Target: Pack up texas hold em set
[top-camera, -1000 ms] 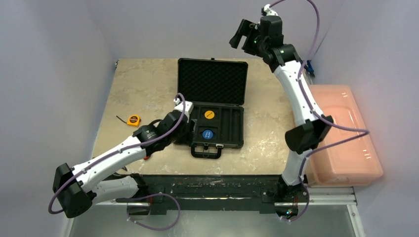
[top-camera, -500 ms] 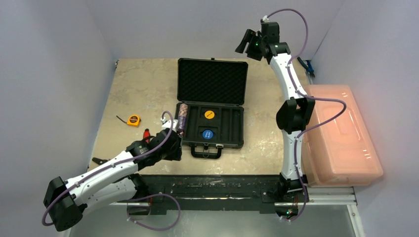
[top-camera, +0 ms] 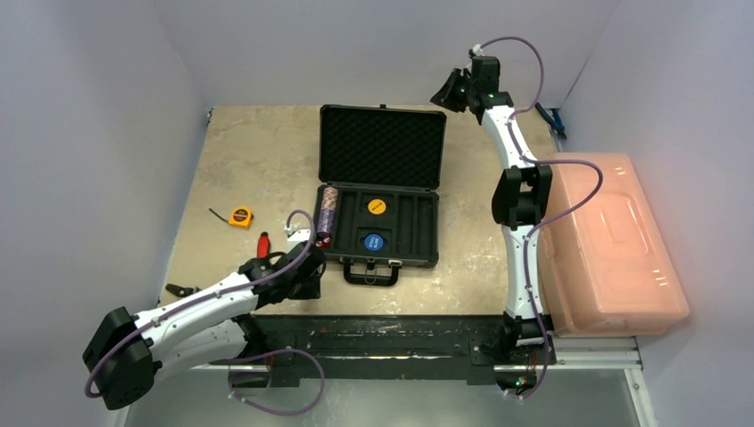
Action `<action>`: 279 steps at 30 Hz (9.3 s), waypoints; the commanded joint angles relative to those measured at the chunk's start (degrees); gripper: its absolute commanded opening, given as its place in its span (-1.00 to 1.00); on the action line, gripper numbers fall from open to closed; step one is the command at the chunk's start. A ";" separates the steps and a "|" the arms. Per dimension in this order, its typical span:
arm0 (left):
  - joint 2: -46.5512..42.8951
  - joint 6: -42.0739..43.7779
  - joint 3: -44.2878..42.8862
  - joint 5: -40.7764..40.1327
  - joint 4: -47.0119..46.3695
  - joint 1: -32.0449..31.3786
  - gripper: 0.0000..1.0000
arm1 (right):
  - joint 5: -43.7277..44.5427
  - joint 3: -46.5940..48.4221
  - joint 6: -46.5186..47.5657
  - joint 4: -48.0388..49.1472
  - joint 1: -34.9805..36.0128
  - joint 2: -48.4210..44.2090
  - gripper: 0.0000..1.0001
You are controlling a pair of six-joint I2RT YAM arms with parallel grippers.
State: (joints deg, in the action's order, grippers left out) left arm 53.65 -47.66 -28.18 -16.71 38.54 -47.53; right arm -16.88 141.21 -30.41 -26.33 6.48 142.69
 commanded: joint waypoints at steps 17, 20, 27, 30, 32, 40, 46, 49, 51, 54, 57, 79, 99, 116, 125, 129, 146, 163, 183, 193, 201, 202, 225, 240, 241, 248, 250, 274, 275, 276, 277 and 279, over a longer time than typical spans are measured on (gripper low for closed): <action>17.81 -2.28 -3.04 2.83 -14.52 1.25 -0.30 | -24.10 -9.07 8.05 4.81 4.21 -4.58 -1.00; 19.07 -1.19 -3.56 2.93 -16.56 1.83 -0.30 | -23.96 -12.35 8.77 4.21 4.62 -7.20 -1.00; 21.97 2.34 -6.22 4.33 -20.05 4.54 -0.32 | -23.27 -19.95 8.38 4.31 5.21 -13.26 -1.00; 23.20 3.58 -8.26 4.92 -20.62 5.16 -0.33 | -23.83 -21.96 7.73 4.41 5.14 -14.83 -1.00; 24.33 4.58 -9.92 5.02 -20.54 5.44 -0.33 | -24.05 -22.87 7.57 4.18 5.20 -15.72 -1.00; 28.46 8.55 -15.58 6.03 -20.64 9.25 -0.35 | -23.81 -26.97 7.92 3.39 5.19 -18.56 -1.00; 34.10 12.69 -22.58 7.01 -20.54 12.58 -0.35 | -24.96 -30.12 8.58 2.86 5.15 -20.56 -1.00; 37.47 14.57 -27.27 7.99 -20.36 14.20 -0.36 | -23.15 -31.42 7.99 2.83 5.14 -21.49 -1.00; 39.62 15.31 -30.04 9.14 -20.32 15.04 -0.36 | -22.58 -31.96 7.92 2.52 5.17 -21.99 -1.00; 43.39 16.40 -34.72 10.18 -19.28 16.01 -0.36 | -21.41 -32.30 8.00 1.65 5.21 -22.16 -1.00; 45.95 17.22 -39.12 10.55 -17.45 17.11 -0.38 | -20.67 -32.70 8.00 1.07 5.20 -21.95 -1.00; 23.71 9.65 -20.01 8.33 -10.70 17.47 -0.38 | -20.72 -32.80 6.60 0.69 5.76 -25.37 -0.86; 20.52 12.30 -18.05 14.51 -19.22 17.47 -0.16 | -12.98 -37.70 8.70 -1.44 12.87 -34.78 -0.31; 2.91 16.31 -9.12 14.20 -24.75 17.47 0.84 | 5.21 -58.62 12.77 0.42 19.43 -58.57 0.72; -9.74 13.84 -3.65 9.28 -19.33 17.48 0.84 | 11.32 -62.39 10.84 -5.13 19.44 -66.07 0.87; -13.74 13.03 -3.35 8.77 -15.73 17.47 0.82 | 11.35 -64.68 8.87 -4.15 19.55 -69.64 0.88; -13.43 11.22 2.59 16.23 -21.53 17.47 0.38 | 1.58 -66.47 12.01 -3.01 20.63 -67.02 0.24; -2.74 12.23 8.71 22.56 -34.90 17.51 0.09 | -0.21 -73.96 13.61 2.75 21.23 -56.54 -0.26; 13.36 7.34 4.54 23.69 -47.16 17.38 -0.40 | 7.39 -82.27 9.69 3.00 21.23 -53.27 -0.30; 26.97 2.68 1.50 27.95 -57.93 17.32 -0.72 | 7.07 -75.23 10.00 2.22 21.22 -50.48 -0.31; 33.53 0.49 1.29 29.98 -64.01 14.62 -1.00 | 6.43 -76.52 9.85 3.16 21.22 -49.07 -0.34; 33.80 0.29 1.22 29.90 -64.36 14.23 -1.00 | 6.47 -76.75 9.77 3.26 21.24 -49.16 -0.35; 35.06 2.05 -5.30 27.70 -60.33 11.58 -1.00 | 6.25 -77.57 10.33 3.12 21.21 -48.65 -0.42; 35.25 2.57 -3.59 25.86 -59.42 11.51 -1.00 | 6.16 -78.19 10.20 2.61 21.22 -49.34 -0.44; 35.36 2.65 -3.63 25.59 -59.12 11.56 -1.00 | 6.28 -78.23 10.20 2.50 21.25 -49.50 -0.44; 35.03 1.76 -2.15 23.66 -57.80 11.56 -1.00 | 6.43 -78.88 9.94 2.42 21.24 -50.10 -0.44; 34.79 1.55 -1.37 23.04 -57.82 11.54 -1.00 | 6.49 -79.04 9.85 2.50 21.25 -50.29 -0.44; 32.75 2.23 -7.17 24.60 -56.64 11.53 -1.00 | 6.43 -79.42 9.58 2.10 21.23 -51.00 -0.45; 32.49 2.34 -7.31 24.74 -56.45 11.51 -1.00 | 6.43 -79.42 9.58 2.12 21.25 -51.02 -0.45; 32.20 2.41 -7.47 24.79 -56.16 11.51 -1.00 | 6.43 -79.38 9.58 2.09 21.24 -51.02 -0.45; 31.88 2.58 -7.68 24.84 -55.94 11.55 -1.00 | 6.43 -79.40 9.58 2.14 21.23 -50.97 -0.45; 31.42 2.74 -8.05 24.87 -55.35 11.56 -1.00 | 6.34 -79.33 9.58 2.10 21.21 -50.89 -0.45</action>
State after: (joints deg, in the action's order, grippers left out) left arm 88.03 -46.00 -32.82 7.64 -14.39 -36.03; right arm -12.95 64.25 -21.65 -18.33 27.94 90.96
